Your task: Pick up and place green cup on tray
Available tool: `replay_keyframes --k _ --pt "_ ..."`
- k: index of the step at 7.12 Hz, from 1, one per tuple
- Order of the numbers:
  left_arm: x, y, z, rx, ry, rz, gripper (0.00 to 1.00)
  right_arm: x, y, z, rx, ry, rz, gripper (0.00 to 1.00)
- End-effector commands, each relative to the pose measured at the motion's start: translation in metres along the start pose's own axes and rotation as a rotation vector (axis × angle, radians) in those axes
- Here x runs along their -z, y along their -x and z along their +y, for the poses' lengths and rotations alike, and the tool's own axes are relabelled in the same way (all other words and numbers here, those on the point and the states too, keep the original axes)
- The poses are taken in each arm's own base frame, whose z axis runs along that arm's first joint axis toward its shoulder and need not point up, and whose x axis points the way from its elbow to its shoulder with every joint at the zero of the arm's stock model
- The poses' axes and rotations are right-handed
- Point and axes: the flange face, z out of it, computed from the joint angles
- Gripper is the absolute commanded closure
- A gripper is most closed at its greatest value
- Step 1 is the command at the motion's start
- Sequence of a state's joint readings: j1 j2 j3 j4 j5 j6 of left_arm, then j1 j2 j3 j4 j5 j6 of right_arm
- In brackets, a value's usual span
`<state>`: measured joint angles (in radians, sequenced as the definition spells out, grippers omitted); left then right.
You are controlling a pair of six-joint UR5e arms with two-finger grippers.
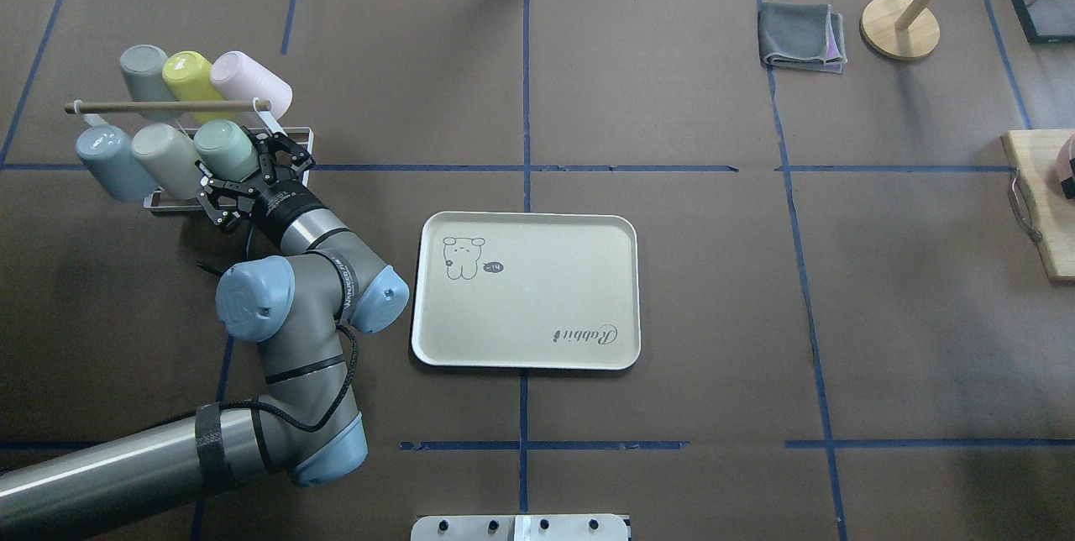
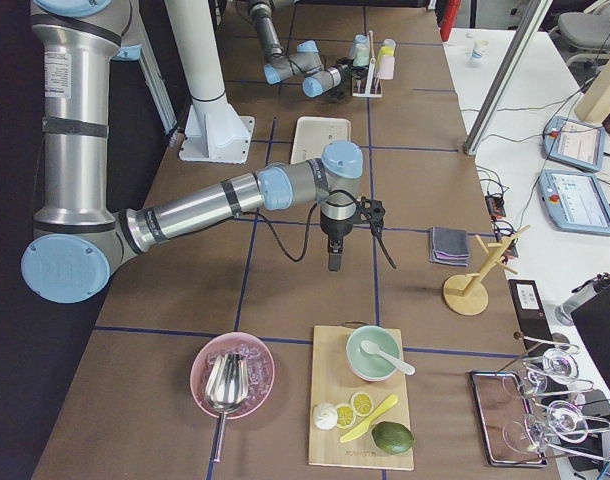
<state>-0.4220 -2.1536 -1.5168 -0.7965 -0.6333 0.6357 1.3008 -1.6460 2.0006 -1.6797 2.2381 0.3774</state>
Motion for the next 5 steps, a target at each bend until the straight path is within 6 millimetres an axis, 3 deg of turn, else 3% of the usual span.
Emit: replay_keyframes --k 1,3,5 --pt "0.0 0.004 0.02 0.009 0.001 0.001 0.55 0.001 0.001 0.0 0.002 -0.002 -0.002 0.0" --pt "0.006 0.002 0.044 0.029 -0.006 -0.003 0.55 0.003 0.003 -0.003 0.006 -0.007 -0.004 0.0" --pt "0.007 0.002 0.047 0.036 -0.008 -0.004 0.55 0.006 0.009 -0.005 0.007 -0.002 -0.035 0.0"
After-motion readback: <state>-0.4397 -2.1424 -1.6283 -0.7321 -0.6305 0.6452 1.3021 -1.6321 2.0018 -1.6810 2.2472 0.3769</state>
